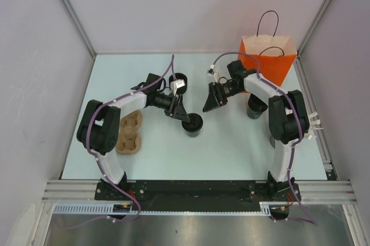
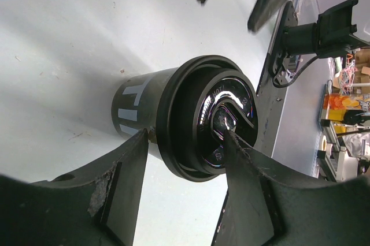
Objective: Pack the takeout coffee
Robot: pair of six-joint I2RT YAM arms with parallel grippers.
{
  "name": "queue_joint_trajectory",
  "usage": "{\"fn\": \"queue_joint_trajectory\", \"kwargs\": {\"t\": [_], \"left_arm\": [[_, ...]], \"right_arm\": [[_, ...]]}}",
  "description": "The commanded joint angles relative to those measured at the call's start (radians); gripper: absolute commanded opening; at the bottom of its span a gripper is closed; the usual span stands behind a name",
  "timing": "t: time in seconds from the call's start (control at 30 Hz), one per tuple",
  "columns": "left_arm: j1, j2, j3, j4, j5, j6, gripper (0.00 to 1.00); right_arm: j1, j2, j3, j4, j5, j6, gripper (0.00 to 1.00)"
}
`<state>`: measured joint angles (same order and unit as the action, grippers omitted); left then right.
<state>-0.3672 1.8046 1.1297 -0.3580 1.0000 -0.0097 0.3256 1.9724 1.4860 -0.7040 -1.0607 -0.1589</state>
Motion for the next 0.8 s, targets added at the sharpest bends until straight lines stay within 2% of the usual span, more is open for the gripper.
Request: {"fn": "queue_joint_trajectory", "kwargs": {"t": [0.0,0.5,0.77], "left_arm": [[-0.004,0.012,-0.011,-0.024,-0.129,0.068,0.58],[-0.009,0.018,-0.002,-0.022,-0.127,0.056,0.58],[-0.012,0.015,-0.001,-0.018,-0.13,0.051,0.58]], "right_arm": [[0.039,-0.032,-0.018,-0.04,-0.027,-0.039,0.47],[0.052,-0.023,-0.021,-0.146,-0.022,-0.131,0.45],[0.078,-0.01,-0.027,-0.132,-0.009,-0.12,0.44]]}}
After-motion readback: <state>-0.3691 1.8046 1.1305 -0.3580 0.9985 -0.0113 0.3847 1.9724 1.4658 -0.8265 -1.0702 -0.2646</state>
